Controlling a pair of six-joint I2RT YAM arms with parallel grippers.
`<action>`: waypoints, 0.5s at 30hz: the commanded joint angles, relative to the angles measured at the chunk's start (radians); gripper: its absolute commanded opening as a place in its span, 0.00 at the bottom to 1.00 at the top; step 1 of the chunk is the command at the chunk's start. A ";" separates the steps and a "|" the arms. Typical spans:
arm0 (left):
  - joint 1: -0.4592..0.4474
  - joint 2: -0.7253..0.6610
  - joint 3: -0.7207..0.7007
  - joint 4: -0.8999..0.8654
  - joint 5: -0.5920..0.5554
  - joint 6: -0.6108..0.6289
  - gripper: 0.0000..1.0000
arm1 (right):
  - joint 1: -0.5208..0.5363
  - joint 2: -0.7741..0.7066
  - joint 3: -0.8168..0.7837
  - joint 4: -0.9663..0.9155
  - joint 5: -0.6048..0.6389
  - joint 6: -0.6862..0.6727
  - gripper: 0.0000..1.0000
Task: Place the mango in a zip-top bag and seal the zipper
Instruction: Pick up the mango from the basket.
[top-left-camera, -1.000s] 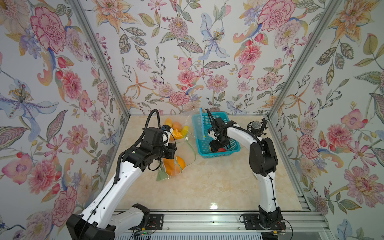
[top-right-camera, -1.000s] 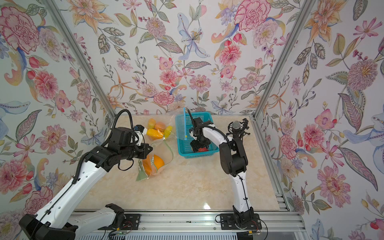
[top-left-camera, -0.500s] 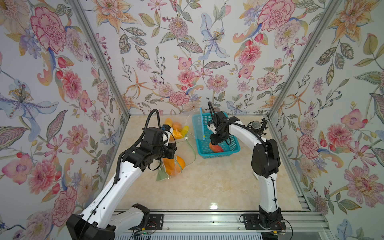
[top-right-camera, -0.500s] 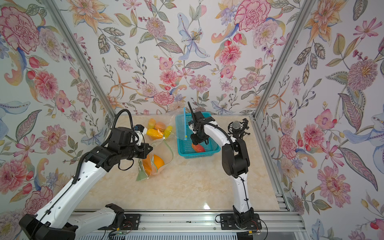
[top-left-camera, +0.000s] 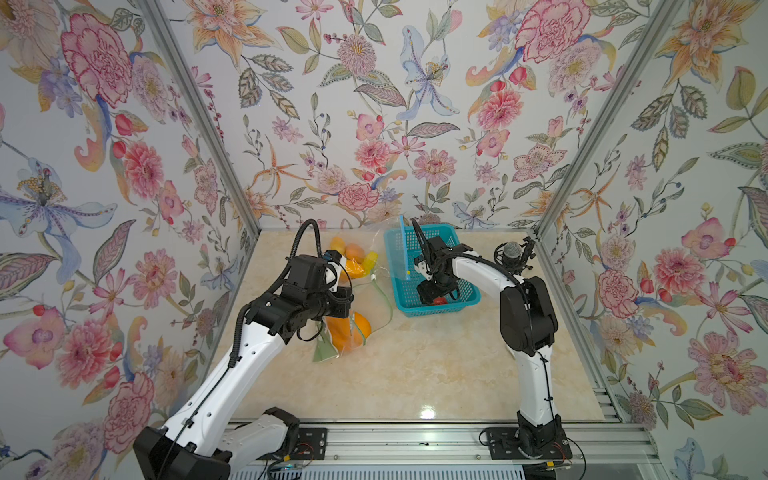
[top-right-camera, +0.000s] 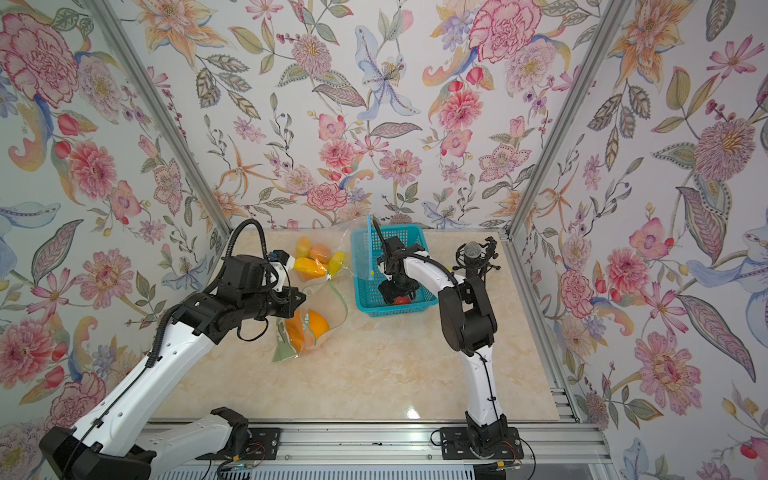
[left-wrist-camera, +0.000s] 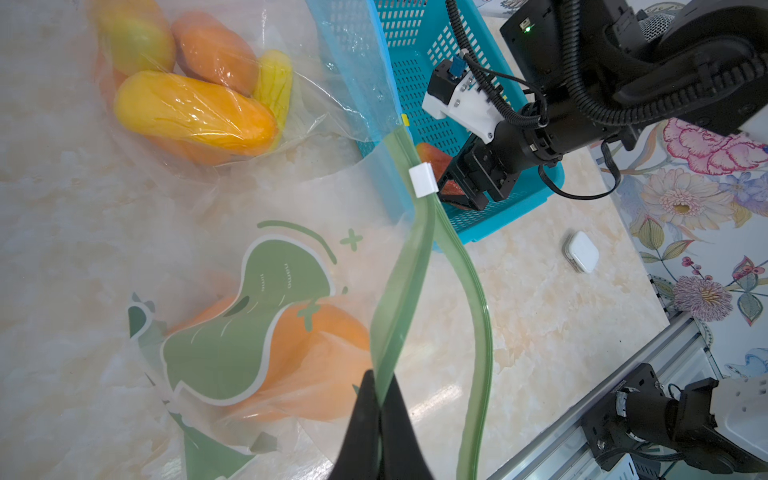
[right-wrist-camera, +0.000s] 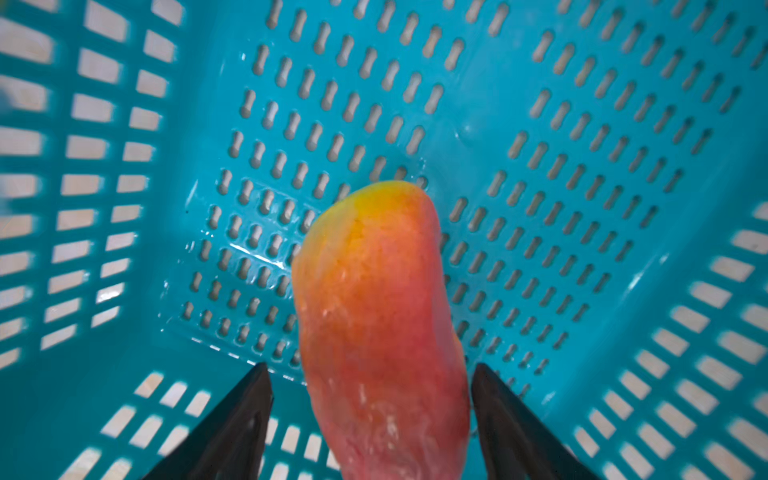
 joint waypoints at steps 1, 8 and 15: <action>0.011 -0.011 -0.005 0.005 0.002 -0.010 0.00 | 0.005 0.018 0.000 0.015 -0.016 0.015 0.70; 0.011 -0.014 -0.007 0.004 0.000 -0.007 0.00 | -0.001 0.019 0.013 0.019 -0.034 0.021 0.45; 0.011 -0.012 -0.008 0.008 0.003 -0.004 0.00 | -0.001 -0.106 0.020 0.043 -0.053 0.052 0.44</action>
